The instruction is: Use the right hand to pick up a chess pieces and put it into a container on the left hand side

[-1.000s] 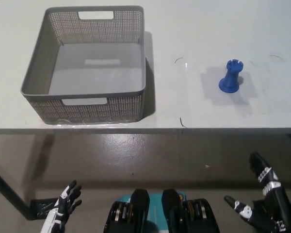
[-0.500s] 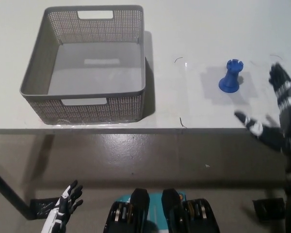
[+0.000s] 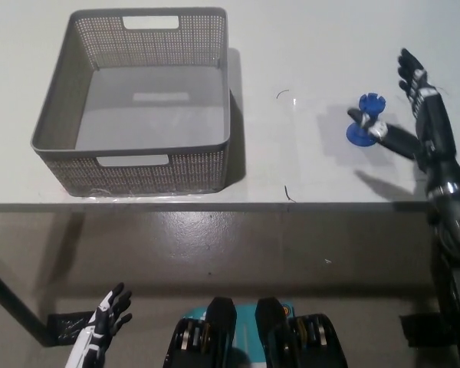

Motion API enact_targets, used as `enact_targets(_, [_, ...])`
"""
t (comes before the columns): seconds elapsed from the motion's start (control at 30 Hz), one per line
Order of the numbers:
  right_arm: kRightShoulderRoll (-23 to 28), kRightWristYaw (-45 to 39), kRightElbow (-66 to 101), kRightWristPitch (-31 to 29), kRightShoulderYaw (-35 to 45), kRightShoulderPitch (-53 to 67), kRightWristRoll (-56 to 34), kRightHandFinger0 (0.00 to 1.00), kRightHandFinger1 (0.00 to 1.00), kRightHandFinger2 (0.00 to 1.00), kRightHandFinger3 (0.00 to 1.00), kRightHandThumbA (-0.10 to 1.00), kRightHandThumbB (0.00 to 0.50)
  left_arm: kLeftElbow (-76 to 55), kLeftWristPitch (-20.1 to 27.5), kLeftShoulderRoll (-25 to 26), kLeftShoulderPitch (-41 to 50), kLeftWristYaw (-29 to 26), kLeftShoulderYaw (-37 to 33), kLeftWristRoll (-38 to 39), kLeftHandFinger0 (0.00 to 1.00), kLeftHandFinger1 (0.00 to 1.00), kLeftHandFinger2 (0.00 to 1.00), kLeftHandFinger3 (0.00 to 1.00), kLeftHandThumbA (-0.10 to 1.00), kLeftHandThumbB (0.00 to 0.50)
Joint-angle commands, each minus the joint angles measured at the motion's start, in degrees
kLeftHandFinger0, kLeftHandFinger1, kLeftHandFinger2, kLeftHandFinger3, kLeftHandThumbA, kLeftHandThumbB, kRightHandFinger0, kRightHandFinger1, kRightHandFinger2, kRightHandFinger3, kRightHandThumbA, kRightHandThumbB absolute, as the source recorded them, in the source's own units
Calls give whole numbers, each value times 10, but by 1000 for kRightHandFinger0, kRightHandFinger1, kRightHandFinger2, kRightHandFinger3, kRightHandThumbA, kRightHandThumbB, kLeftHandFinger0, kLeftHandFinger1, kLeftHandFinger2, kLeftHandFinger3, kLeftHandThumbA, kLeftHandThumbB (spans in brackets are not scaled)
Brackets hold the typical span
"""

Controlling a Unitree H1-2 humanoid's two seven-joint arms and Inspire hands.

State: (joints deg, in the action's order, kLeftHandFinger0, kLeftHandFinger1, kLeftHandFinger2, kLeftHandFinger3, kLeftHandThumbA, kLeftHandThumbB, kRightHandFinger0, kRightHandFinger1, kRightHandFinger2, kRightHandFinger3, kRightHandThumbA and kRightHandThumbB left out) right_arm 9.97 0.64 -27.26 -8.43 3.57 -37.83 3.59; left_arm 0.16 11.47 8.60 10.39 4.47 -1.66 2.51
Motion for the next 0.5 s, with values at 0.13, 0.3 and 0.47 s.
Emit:
enact_targets(0.13, [14,30,-166,-22,-8,-117,20,1000,1000,1000,1000,1000,359,-12,1,-2,-8,5,1,-1,1000,1000,1000,1000,1000,164])
enact_targets(0.3, [24,42,-278,-43,-14,-166,22,1000,1000,1000,1000,1000,359,-9,3,-3,-10,5,1,-1,1000,1000,1000,1000,1000,160])
enact_targets(0.47, [37,48,-349,-55,-20,-200,24,1000,1000,1000,1000,1000,364,-8,5,-3,-11,8,0,3,1000,1000,1000,1000,1000,156])
